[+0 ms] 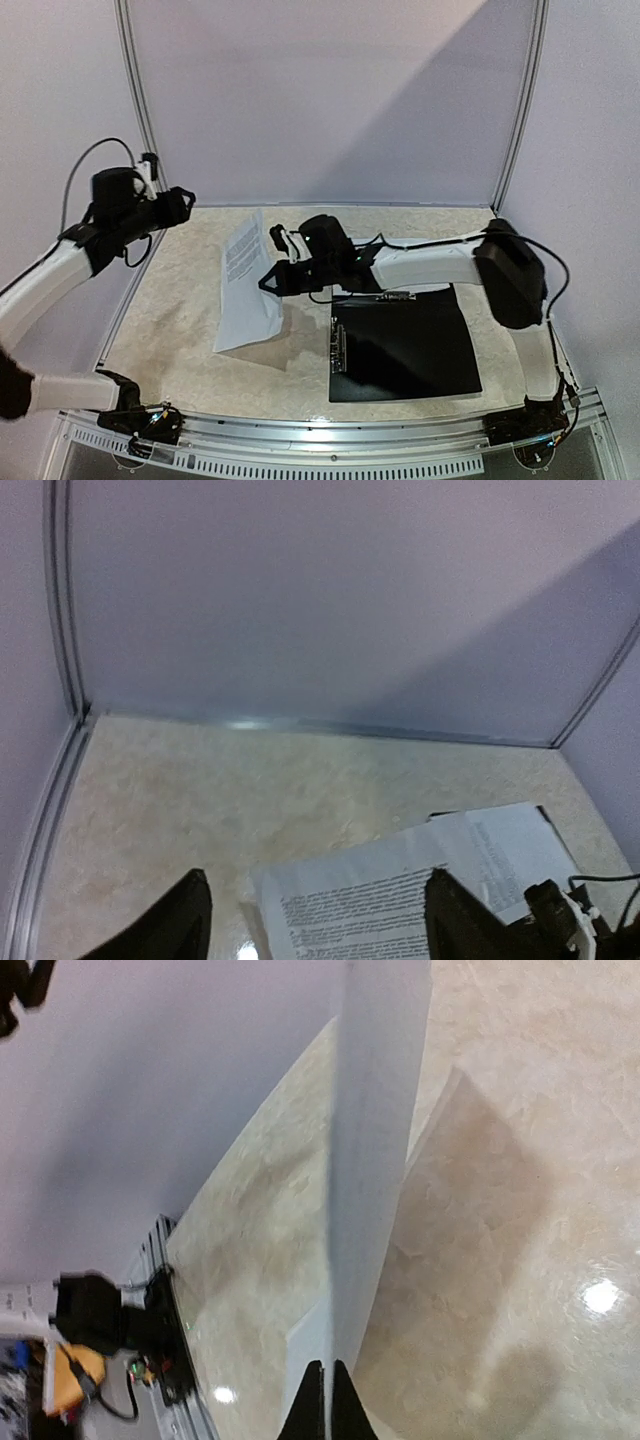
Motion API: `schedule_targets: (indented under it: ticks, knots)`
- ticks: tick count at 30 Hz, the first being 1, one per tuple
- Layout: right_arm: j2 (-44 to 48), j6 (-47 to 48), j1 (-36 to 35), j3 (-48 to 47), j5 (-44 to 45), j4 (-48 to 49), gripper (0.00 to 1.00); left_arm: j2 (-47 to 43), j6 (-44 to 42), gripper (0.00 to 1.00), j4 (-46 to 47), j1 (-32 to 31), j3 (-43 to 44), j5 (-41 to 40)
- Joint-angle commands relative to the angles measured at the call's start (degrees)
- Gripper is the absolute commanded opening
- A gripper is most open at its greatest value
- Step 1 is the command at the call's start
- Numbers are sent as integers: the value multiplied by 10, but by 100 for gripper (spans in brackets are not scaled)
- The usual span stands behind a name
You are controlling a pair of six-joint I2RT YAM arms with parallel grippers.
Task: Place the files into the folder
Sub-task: Pass from the right arm to the left
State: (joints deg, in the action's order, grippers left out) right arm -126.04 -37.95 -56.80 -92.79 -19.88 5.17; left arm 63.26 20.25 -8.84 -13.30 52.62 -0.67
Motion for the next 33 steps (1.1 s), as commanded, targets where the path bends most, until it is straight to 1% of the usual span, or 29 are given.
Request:
schedule_targets:
  ticks: [1, 3, 4, 5, 8, 9, 12, 15, 17, 19, 21, 24, 27, 29, 31, 32, 33]
  knots:
    - [140, 238, -27, 75, -21, -224, 0, -150, -85, 81, 160, -42, -72, 9]
    - [205, 283, -35, 123, -34, -259, 0, -139, -127, 81, 118, -59, -48, 56]
    - [237, 296, -39, 143, -38, -284, 0, -124, -147, 81, 95, -80, -28, 67]
    - [260, 308, -44, 156, -41, -305, 0, -107, -167, 81, 50, -103, 1, 82]
    - [335, 329, -55, 168, -17, -382, 0, -54, -215, 82, -48, -171, 65, 154]
    - [360, 333, -57, 169, -3, -406, 0, -41, -230, 98, -71, -194, 84, 171]
    - [401, 333, -61, 170, 34, -477, 0, -16, -270, 99, -129, -273, 133, 195]
    - [437, 334, -64, 169, 60, -543, 0, 9, -299, 100, -188, -350, 183, 194]
    - [452, 332, -66, 169, 82, -586, 0, 35, -311, 100, -227, -396, 213, 168]
    - [461, 330, -69, 171, 106, -622, 0, 71, -324, 100, -268, -434, 238, 126]
    - [470, 325, -77, 174, 129, -650, 0, 94, -336, 100, -274, -465, 240, 89]
    - [485, 316, -87, 176, 155, -672, 0, 133, -341, 100, -266, -482, 235, 74]
    - [500, 305, -90, 169, 167, -693, 0, 165, -340, 94, -256, -491, 240, 62]
    - [506, 304, -96, 162, 169, -711, 0, 182, -345, 85, -248, -495, 244, 56]
    - [508, 303, -102, 158, 173, -732, 0, 193, -347, 79, -228, -496, 239, 56]
    - [509, 302, -103, 158, 177, -741, 0, 199, -347, 77, -219, -496, 236, 60]
    - [509, 301, -104, 159, 181, -749, 0, 203, -348, 72, -211, -496, 235, 69]
